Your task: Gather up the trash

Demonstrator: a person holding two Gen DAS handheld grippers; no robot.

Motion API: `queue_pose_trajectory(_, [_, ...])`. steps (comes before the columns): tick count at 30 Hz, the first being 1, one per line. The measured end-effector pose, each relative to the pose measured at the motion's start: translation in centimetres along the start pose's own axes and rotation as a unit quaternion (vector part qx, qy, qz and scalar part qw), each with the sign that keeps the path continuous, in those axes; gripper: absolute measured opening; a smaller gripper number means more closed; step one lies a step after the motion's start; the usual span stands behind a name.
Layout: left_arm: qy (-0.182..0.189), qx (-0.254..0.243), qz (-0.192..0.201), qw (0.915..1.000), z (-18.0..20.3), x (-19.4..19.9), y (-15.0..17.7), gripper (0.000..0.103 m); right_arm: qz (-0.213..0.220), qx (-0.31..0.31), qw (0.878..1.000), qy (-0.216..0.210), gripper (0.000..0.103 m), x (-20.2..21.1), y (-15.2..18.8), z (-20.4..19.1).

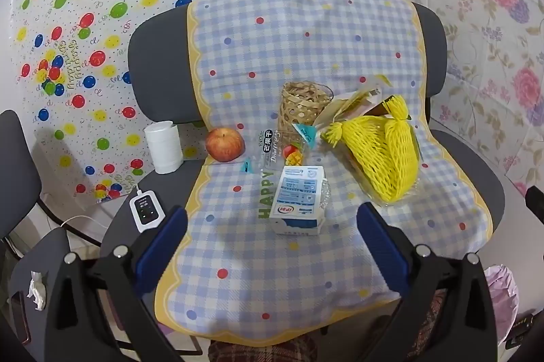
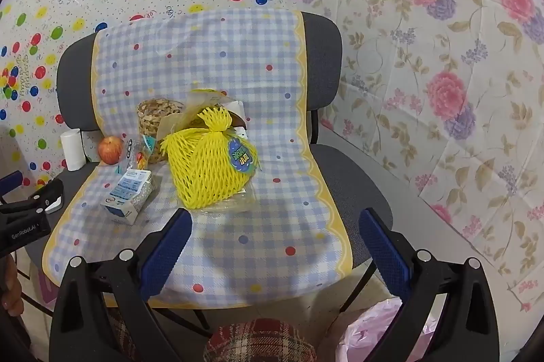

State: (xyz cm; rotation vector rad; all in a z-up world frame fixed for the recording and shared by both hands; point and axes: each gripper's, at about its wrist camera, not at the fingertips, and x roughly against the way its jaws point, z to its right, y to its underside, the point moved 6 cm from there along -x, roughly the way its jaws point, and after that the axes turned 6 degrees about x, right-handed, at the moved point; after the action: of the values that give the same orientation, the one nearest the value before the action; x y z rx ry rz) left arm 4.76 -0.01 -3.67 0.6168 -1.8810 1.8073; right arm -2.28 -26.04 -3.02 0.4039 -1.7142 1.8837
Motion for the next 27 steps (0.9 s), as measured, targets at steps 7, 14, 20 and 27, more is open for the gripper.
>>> queue_pose_trajectory(7, [0.0,0.009,-0.002,1.0,-0.5,0.1,0.1,0.097,-0.001,0.01,1.0,0.011,0.097,-0.2,0.0,0.0])
queue_pose_trajectory(14, [-0.005,0.009,-0.003,0.9999,-0.7,-0.2,-0.1,0.097,-0.001,0.005,1.0,0.006,0.097,-0.4,0.0,0.1])
queue_pose_trajectory(20, [-0.006,0.01,-0.003,0.9999,-0.9,0.0,-0.3,0.097,-0.001,0.002,1.0,0.003,0.097,-0.2,0.2,0.1])
queue_pose_trajectory(27, [-0.007,0.011,-0.003,0.9999,-1.1,0.1,-0.5,0.097,-0.001,0.003,1.0,0.001,0.097,-0.1,0.0,0.0])
